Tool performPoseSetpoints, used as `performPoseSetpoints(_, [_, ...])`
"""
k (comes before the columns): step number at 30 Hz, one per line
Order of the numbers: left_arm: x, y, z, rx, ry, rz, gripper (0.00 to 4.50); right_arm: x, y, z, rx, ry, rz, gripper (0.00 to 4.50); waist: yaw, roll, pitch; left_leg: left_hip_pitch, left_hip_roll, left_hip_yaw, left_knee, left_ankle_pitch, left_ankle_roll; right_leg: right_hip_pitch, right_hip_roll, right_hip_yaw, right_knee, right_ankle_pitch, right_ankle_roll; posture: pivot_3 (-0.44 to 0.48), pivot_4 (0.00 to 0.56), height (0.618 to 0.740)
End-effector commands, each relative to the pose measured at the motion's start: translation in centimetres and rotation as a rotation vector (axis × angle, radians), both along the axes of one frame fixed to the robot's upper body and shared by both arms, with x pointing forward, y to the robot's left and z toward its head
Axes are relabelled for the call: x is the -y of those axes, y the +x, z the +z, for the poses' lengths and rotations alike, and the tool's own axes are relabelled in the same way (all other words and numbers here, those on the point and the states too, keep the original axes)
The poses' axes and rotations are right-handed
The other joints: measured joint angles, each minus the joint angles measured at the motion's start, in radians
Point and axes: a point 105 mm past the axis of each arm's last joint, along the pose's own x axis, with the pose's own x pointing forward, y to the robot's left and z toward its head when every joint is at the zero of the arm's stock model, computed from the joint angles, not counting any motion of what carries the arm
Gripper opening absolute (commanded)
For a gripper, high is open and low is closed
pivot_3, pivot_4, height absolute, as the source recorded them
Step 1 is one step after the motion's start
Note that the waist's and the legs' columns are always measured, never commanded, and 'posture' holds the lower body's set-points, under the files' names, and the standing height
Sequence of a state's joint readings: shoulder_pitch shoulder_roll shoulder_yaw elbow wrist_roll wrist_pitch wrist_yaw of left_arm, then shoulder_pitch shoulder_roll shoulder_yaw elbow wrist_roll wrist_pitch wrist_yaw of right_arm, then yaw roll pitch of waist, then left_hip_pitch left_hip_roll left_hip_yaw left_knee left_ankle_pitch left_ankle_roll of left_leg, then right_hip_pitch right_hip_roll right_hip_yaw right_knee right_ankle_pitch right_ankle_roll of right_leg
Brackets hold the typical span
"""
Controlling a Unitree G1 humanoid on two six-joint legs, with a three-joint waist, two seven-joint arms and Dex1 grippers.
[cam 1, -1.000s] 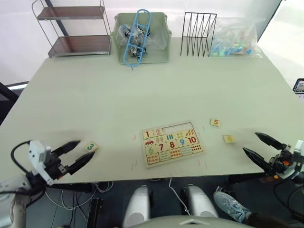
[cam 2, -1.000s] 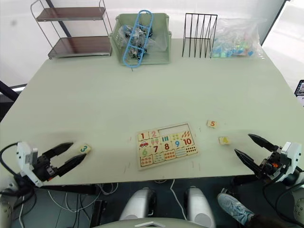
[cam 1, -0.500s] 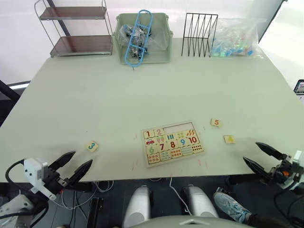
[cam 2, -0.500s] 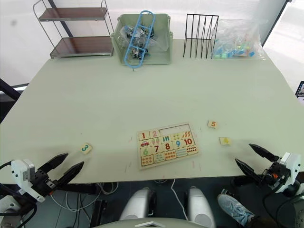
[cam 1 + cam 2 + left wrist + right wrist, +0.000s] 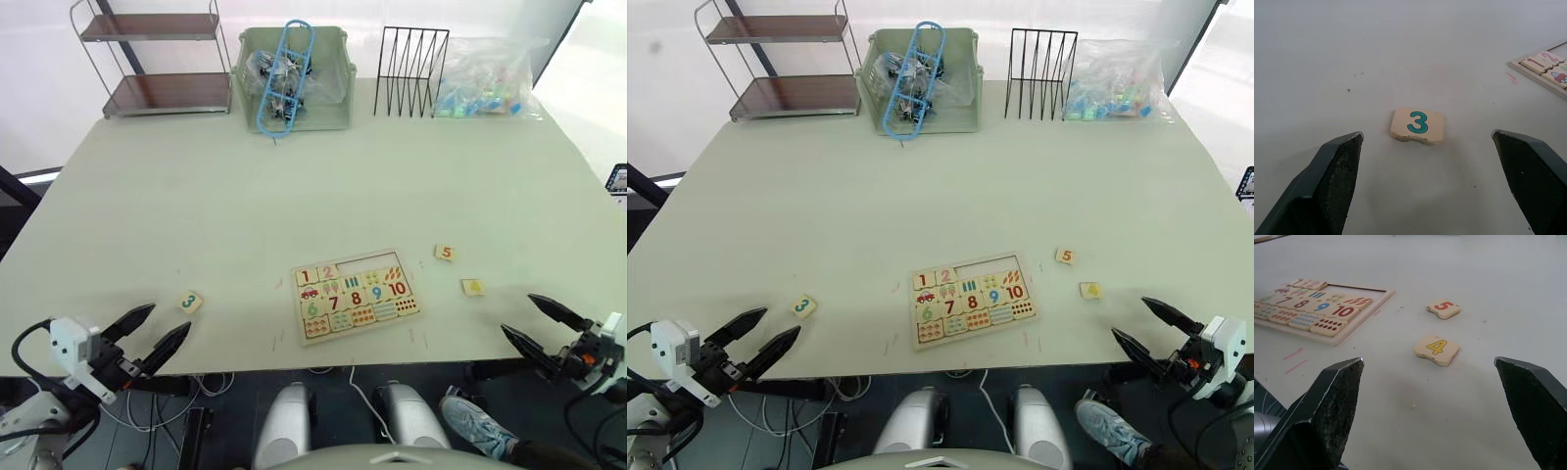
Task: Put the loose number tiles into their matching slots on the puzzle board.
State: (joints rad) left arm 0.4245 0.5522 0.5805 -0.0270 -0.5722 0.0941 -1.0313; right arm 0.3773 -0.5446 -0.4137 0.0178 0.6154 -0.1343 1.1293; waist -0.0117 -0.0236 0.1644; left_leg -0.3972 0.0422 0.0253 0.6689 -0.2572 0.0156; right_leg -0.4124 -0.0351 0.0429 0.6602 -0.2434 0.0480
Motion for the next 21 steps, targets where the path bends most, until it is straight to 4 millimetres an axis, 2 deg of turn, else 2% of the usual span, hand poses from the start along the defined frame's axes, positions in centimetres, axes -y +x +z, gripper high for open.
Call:
performPoseSetpoints(1, [-0.37, 0.03, 0.59, 0.022, 0.027, -0.01, 4.48, 0.23, -0.15, 1.06, 0.049, -0.016, -0.012, 4.5, 0.0, 0.0, 0.0, 0.0, 0.0, 0.0, 0.0, 0.0, 0.0, 0.0, 0.0, 0.0, 0.0, 0.0, 0.0, 0.0, 0.15, 0.74])
performPoseSetpoints(21, [-1.1, 0.33, 0.79, 0.006, 0.064, -0.052, 4.48, -0.4, -0.73, 0.77, 0.035, -0.008, -0.01, 4.5, 0.0, 0.0, 0.0, 0.0, 0.001, 0.0, 0.0, 0.0, 0.0, -0.001, 0.0, 0.0, 0.0, 0.0, 0.0, 0.0, 0.15, 0.74])
